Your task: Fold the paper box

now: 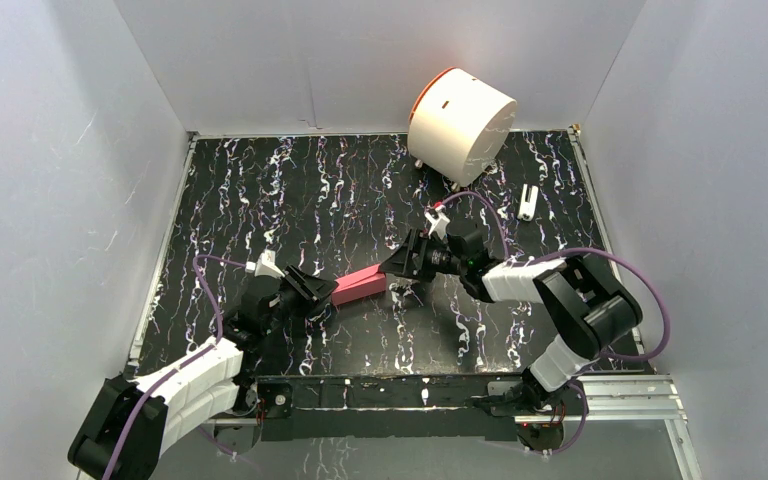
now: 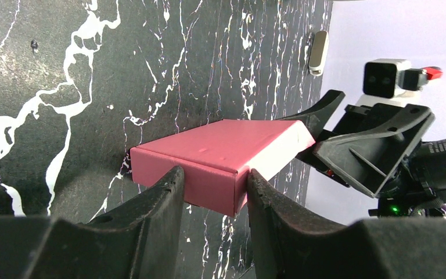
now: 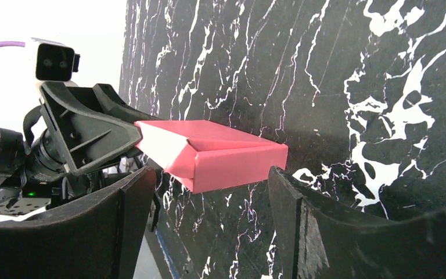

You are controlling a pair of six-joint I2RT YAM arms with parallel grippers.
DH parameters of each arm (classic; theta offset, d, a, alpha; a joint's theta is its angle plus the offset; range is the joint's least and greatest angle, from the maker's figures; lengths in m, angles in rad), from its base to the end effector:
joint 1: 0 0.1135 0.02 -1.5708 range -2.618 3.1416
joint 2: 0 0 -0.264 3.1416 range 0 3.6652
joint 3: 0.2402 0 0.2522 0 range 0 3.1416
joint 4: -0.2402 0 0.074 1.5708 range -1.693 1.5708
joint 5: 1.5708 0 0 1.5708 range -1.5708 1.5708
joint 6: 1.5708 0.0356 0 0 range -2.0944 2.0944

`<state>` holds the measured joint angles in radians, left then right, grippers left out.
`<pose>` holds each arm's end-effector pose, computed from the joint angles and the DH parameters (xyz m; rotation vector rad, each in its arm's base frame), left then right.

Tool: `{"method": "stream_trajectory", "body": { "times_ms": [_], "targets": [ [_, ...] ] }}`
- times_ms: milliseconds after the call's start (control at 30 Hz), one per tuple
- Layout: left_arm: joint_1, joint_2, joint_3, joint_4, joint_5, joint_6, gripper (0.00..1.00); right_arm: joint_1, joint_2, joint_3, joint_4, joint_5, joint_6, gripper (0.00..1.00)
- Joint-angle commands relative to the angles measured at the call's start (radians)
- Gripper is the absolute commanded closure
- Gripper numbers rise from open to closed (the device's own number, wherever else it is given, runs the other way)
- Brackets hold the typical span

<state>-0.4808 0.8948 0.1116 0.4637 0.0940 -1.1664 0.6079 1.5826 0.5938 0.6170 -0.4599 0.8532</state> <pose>0.1533 -0.0837 0.1548 -0.6319 1.9806 -1.1676 0.2426 0.1881 0.1674 -0.0784 2.1774 1.3562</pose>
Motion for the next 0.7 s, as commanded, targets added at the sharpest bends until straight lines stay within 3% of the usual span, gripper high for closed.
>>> {"method": "stream_trajectory", "body": {
  "times_ms": [0, 200, 400, 667],
  "targets": [
    [-0.008, 0.018, -0.014, -0.163, 0.002, 0.069, 0.85, -0.010, 0.052, 0.029, 0.116, -0.067, 0.090, 0.23],
    [-0.008, 0.012, -0.012, -0.163, 0.002, 0.075, 0.85, -0.019, 0.098, 0.002, 0.208, -0.102, 0.153, 0.29],
    [-0.009, -0.001, -0.015, -0.163, 0.000, 0.065, 0.85, -0.028, 0.118, -0.041, 0.225, -0.105, 0.162, 0.51],
    [-0.009, -0.004, -0.012, -0.149, 0.012, 0.046, 0.82, -0.045, 0.182, -0.168, 0.284, -0.092, 0.143, 0.69]
  ]
}}
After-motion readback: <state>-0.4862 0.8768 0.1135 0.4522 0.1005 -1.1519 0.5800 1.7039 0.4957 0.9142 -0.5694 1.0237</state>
